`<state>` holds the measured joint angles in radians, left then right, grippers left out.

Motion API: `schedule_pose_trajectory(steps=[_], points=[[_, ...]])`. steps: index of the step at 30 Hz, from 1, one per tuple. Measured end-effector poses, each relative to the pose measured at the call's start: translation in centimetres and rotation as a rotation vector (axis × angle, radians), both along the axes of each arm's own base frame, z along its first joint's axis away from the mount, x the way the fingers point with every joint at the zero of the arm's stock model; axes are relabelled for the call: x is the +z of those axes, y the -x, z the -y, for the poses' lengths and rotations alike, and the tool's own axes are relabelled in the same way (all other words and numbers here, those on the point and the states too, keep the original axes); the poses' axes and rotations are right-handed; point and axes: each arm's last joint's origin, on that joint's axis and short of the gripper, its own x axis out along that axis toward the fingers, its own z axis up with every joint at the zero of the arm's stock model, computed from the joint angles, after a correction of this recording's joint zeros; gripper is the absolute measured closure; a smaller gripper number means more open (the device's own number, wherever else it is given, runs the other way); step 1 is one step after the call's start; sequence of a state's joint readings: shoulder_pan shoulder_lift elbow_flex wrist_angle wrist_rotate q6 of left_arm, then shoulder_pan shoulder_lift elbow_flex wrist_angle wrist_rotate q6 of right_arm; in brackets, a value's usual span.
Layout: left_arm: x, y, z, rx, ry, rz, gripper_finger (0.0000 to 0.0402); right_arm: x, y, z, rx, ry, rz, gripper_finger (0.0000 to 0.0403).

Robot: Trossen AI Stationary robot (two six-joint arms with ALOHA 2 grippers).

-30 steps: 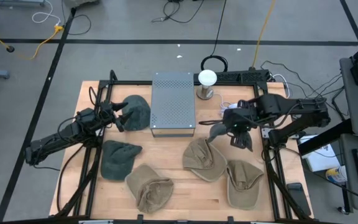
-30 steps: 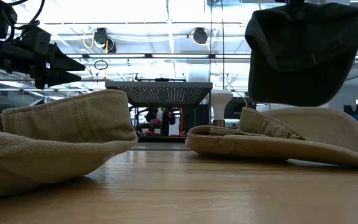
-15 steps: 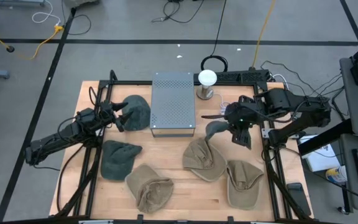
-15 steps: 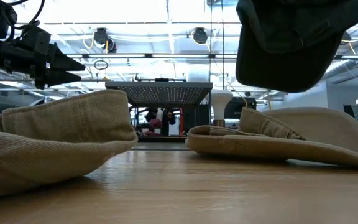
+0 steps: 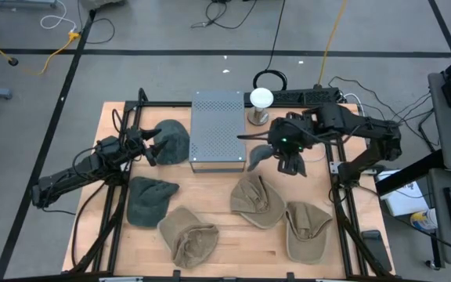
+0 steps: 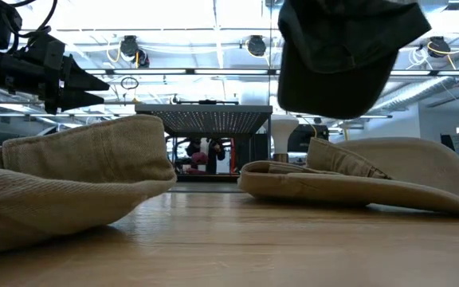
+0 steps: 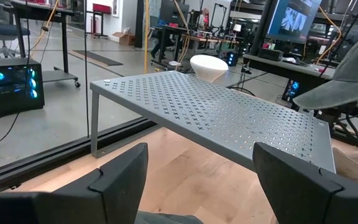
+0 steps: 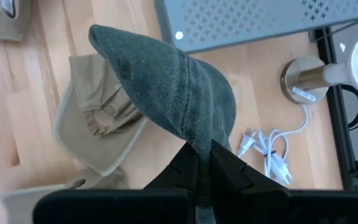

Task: Pick & Place hat
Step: Put the right black cap on the shelf

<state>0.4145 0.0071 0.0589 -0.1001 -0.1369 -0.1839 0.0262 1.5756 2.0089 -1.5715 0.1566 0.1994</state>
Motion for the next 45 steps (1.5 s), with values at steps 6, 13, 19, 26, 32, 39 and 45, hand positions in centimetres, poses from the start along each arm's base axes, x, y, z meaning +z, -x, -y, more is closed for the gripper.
schedule_pose_trajectory(steps=[6,13,19,26,32,39,45], points=[[0.0,0.0,0.0,0.0,0.0,0.0,0.0107,0.1,-2.4,0.8,0.006,0.014,0.002,0.0394],[0.0,0.0,0.0,0.0,0.0,0.0,0.0107,0.2,-4.6,2.0,0.04,0.155,-0.006,0.0394],[0.0,0.0,0.0,0.0,0.0,0.0,0.0107,-0.1,-5.4,3.4,0.102,0.278,-0.048,0.0394],[0.0,0.0,0.0,0.001,0.0,0.0,0.0107,-0.1,-6.3,4.5,0.188,0.505,-0.103,0.0394],[0.0,0.0,0.0,0.0,0.0,0.0,0.0107,0.8,-7.1,4.9,0.205,0.712,-0.082,0.0394],[0.0,0.0,0.0,0.0,0.0,0.0,0.0107,1.7,-8.9,5.5,0.111,0.931,-0.033,0.0389],[0.0,0.0,0.0,0.001,0.0,0.0,0.0107,1.6,-10.6,6.1,0.079,0.98,0.023,0.0391]])
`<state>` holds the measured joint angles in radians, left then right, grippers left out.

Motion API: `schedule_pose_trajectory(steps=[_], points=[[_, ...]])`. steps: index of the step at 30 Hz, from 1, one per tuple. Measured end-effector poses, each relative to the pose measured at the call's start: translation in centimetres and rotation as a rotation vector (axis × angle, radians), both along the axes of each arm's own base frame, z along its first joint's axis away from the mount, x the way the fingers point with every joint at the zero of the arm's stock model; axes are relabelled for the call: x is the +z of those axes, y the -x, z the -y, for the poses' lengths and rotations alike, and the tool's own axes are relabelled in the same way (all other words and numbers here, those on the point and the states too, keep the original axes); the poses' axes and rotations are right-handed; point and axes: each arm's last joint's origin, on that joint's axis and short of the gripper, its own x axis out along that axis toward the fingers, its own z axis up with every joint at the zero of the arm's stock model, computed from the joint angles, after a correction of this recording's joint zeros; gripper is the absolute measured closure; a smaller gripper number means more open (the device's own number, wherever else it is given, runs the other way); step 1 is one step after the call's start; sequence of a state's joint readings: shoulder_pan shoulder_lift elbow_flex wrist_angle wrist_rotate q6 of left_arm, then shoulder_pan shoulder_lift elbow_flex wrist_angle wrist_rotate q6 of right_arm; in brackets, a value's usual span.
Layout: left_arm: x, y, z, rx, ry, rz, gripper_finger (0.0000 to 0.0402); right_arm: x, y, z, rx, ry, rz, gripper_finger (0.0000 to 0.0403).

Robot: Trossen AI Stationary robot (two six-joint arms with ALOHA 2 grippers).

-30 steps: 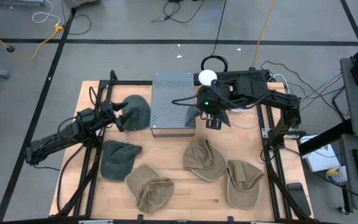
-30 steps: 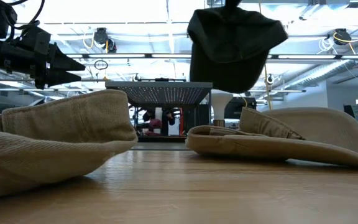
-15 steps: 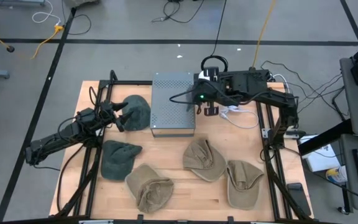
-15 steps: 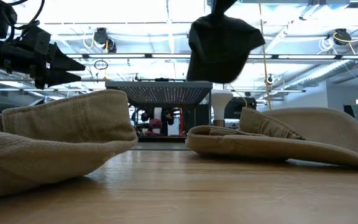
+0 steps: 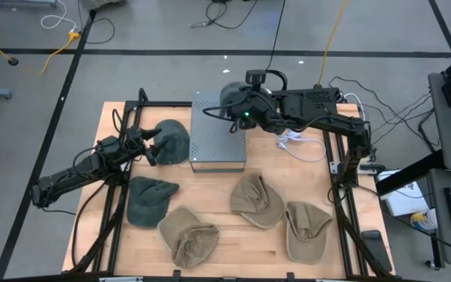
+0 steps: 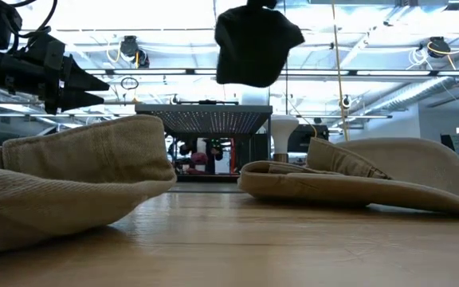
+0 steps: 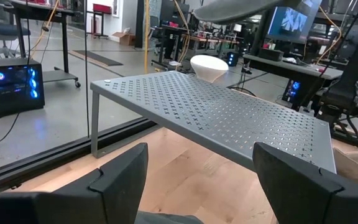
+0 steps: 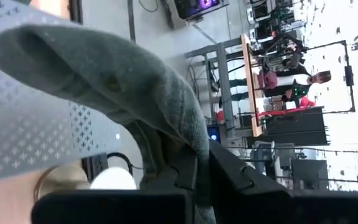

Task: Pick & Place hat
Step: Put the right black cap on the shelf

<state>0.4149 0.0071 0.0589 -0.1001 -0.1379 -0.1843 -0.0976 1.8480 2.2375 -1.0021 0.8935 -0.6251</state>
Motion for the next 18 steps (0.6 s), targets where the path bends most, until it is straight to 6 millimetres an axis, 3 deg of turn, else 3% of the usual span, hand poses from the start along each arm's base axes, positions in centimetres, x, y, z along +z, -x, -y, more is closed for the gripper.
schedule_pose_trajectory(steps=[8,18], points=[[0.0,0.0,0.0,-0.001,0.002,0.001,0.0107,-0.8,-1.7,1.3,-0.058,0.06,0.023,0.0391],[0.0,0.0,0.0,0.0,0.002,0.001,0.0107,-3.0,-5.2,3.2,-0.099,0.141,0.021,0.0391]])
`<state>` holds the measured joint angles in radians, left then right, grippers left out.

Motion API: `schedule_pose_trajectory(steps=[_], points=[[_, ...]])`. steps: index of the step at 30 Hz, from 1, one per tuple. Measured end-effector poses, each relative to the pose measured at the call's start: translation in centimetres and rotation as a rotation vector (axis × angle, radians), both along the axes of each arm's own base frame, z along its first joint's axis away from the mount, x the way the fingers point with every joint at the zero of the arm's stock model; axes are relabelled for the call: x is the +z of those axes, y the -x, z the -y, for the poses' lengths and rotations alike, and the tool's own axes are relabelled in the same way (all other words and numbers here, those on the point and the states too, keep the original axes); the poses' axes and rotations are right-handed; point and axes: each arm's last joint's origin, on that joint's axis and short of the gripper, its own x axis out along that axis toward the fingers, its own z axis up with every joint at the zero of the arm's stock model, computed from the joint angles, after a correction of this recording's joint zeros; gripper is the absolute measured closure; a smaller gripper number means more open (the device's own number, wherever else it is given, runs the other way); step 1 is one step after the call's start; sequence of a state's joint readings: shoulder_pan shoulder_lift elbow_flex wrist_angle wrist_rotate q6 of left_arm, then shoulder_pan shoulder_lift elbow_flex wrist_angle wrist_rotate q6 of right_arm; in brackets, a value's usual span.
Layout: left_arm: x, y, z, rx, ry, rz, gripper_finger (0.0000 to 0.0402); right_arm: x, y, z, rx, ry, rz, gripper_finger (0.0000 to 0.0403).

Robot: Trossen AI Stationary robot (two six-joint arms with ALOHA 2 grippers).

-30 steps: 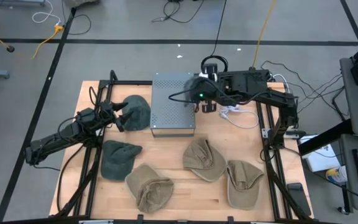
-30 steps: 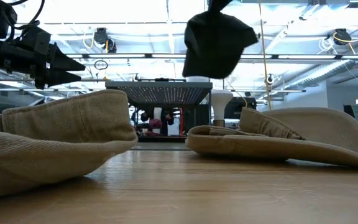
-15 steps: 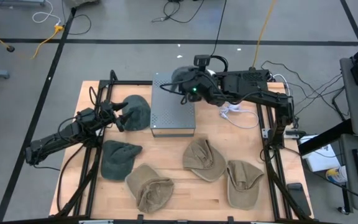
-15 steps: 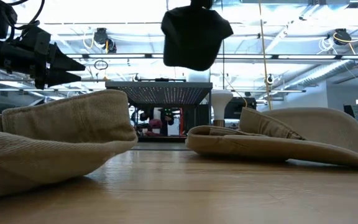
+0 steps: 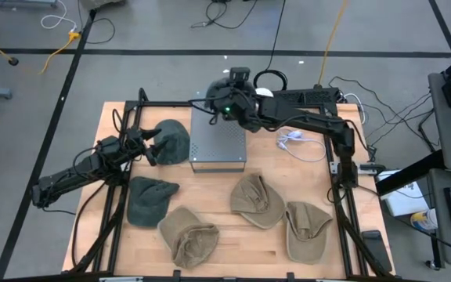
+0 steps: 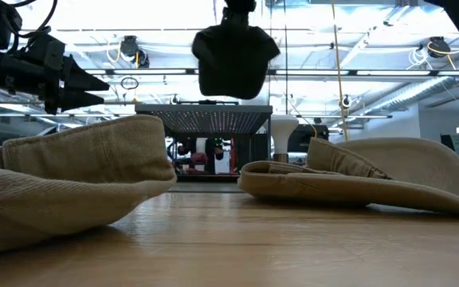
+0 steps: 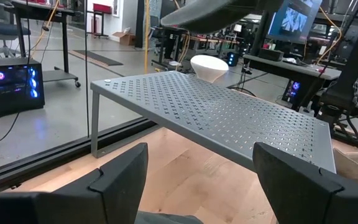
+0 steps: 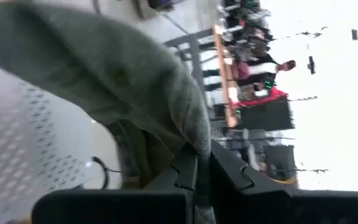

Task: Pick & Place hat
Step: Put the right black cap on the shelf

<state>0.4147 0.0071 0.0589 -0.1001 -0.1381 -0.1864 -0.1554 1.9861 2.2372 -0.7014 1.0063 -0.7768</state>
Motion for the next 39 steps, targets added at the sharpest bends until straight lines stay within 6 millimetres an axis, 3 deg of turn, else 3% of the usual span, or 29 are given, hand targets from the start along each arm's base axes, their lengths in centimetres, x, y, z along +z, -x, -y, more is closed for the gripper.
schedule_pose_trajectory(steps=[14,21,25,31,39], points=[[0.0,0.0,0.0,0.001,0.001,0.001,0.0108,-2.4,-2.7,2.0,0.011,0.011,0.026,0.0392],[0.0,0.0,0.0,0.001,0.001,0.001,0.0108,-5.5,-4.6,3.2,0.017,-0.018,0.007,0.0392],[0.0,0.0,0.0,0.001,0.002,0.001,0.0108,-6.1,-5.1,3.6,0.009,-0.009,0.005,0.0392],[0.0,0.0,0.0,0.002,0.001,0.001,0.0108,-7.7,-5.8,3.9,0.0,-0.03,0.003,0.0392],[0.0,0.0,0.0,0.001,0.001,0.001,0.0107,-8.4,-6.3,3.3,0.006,-0.042,0.008,0.0392]])
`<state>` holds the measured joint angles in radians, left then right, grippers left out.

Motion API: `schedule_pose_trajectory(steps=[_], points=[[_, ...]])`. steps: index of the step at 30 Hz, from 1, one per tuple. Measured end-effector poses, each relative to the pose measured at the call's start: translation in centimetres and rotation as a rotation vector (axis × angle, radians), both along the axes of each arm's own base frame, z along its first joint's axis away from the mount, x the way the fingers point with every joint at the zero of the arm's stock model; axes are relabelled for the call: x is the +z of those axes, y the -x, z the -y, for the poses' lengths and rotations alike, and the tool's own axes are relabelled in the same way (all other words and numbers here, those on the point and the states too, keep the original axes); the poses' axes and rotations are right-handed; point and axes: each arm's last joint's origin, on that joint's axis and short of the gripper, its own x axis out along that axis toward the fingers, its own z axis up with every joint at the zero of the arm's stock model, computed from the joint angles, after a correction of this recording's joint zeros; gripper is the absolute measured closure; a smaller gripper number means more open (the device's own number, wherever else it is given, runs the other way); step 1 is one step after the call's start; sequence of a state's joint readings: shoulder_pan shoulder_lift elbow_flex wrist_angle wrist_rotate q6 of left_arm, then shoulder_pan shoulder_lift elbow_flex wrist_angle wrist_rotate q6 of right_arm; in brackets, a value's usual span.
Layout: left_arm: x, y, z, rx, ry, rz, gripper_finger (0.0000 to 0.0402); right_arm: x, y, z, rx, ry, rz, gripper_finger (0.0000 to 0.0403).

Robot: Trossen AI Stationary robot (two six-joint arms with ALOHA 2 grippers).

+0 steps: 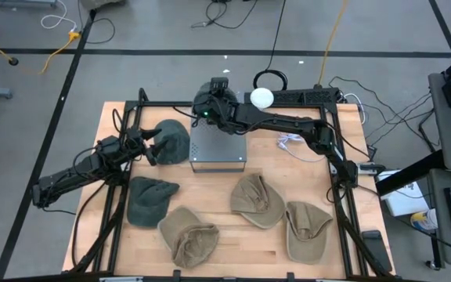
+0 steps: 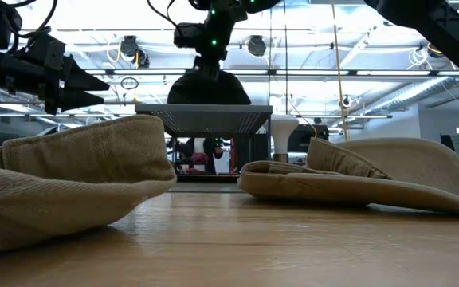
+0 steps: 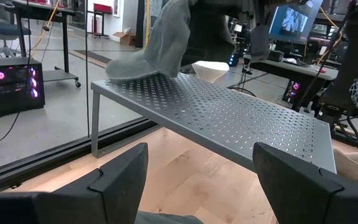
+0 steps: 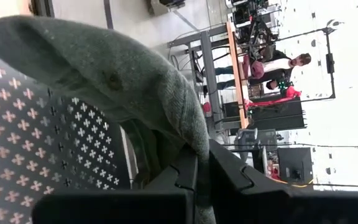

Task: Pick & Place hat
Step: Put the right black cap on the shelf

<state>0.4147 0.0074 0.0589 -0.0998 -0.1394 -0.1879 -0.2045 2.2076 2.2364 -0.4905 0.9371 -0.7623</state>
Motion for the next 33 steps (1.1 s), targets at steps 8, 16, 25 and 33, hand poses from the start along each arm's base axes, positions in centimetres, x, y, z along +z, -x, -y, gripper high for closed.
schedule_pose_trajectory(steps=[8,16,25,33], points=[[0.0,0.0,0.0,0.0,0.0,0.0,0.0108,-0.9,-0.3,-1.0,0.014,-0.014,-0.007,0.0392],[0.0,0.0,0.0,0.0,-0.001,0.0,0.0107,-2.7,-0.4,-2.1,0.029,-0.031,-0.048,0.0392],[0.0,0.0,0.0,0.001,0.0,0.0,0.0108,-2.8,-0.4,-2.3,-0.008,-0.01,-0.047,0.0392],[0.0,0.0,0.0,0.0,-0.001,0.0,0.0107,-3.1,0.0,-3.0,-0.031,-0.019,-0.072,0.0392]])
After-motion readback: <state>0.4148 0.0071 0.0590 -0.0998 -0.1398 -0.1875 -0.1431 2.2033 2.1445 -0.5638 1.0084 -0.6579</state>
